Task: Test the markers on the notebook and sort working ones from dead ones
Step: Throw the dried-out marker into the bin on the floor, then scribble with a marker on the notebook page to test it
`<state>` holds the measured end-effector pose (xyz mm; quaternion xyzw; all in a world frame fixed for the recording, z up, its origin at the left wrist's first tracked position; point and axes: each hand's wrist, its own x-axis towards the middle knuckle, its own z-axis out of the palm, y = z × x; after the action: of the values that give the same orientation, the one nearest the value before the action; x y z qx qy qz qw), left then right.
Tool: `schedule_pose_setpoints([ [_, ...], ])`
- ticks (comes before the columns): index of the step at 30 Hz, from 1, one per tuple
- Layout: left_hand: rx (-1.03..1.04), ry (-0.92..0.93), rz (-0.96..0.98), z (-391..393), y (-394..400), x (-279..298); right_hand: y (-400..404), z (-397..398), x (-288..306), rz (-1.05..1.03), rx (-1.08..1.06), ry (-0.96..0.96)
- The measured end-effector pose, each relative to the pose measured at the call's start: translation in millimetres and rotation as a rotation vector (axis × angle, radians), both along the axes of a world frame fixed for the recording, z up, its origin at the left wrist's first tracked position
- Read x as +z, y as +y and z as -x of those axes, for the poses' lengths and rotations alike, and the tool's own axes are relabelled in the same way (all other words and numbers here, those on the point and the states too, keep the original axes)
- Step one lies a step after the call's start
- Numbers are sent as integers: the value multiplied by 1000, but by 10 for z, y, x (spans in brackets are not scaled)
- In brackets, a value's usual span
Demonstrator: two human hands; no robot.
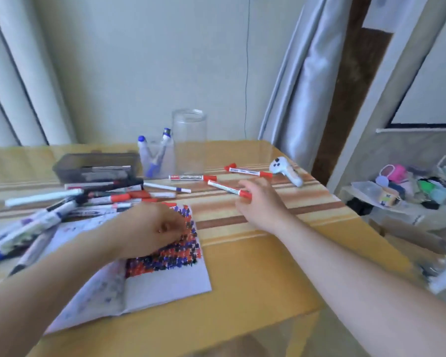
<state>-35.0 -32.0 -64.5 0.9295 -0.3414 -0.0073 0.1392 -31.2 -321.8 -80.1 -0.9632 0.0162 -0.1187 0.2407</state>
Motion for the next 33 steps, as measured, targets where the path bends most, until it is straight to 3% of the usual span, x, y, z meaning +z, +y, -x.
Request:
schedule_pose_setpoints([
  [3, 9, -30, 138, -69, 159, -216, 116, -442, -108, 324, -159, 147],
  [6, -13, -37, 262, -82, 221, -294, 187, -641, -133, 349, -251, 184],
  [9, 25, 47, 431, -116, 266, -289, 286, -632, -53, 444, -171, 92],
  [11, 90, 116, 554, -149, 291, -289, 458, -509, 13, 239, -20, 10],
  [13, 139, 163, 661, -177, 318, -290, 742, -332, 119, -280, 160, 17],
  [15, 143, 187, 732, -190, 343, -285, 1040, -205, 195, -766, 328, 179],
  [19, 48, 3, 616, -143, 384, -297, 1394, -158, 44, -1130, 493, 286],
  [22, 66, -209, 430, -176, 428, -322, 1435, -148, -61, -1178, 495, 254],
  [25, 12, -286, 357, -211, 430, -309, 1355, -133, -82, -1177, 518, 240],
  [33, -36, -101, 381, -168, 375, -251, 1254, -90, -107, -1158, 581, 225],
])
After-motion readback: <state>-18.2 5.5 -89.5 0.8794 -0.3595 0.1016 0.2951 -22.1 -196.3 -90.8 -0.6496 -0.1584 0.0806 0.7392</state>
